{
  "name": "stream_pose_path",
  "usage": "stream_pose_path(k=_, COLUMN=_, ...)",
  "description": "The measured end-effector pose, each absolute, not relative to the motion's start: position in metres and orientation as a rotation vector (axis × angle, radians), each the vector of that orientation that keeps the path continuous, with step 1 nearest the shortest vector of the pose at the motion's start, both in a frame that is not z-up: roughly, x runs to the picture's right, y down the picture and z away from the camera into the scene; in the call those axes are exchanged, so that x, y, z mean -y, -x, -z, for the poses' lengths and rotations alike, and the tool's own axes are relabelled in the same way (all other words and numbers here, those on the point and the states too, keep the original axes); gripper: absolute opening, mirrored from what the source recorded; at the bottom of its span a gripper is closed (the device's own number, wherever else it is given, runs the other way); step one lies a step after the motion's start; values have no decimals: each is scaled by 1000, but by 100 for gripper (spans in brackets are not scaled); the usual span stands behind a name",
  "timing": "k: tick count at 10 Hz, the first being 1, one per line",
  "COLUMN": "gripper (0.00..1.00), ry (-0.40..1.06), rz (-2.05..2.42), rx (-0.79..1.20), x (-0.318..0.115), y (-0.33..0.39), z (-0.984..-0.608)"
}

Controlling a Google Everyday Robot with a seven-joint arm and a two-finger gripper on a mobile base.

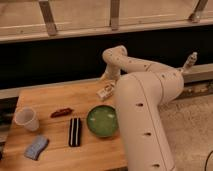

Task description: Place the bottle in the ceramic bowl

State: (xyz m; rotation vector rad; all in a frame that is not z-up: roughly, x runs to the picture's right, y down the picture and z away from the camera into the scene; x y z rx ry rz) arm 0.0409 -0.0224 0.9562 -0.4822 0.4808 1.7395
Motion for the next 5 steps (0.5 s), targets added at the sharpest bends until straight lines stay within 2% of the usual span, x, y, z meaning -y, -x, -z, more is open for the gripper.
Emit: stream_pose_path(k=5, gripper=80, ry=575, rz=-1689, rx=-523, x=2, y=-10, z=-988)
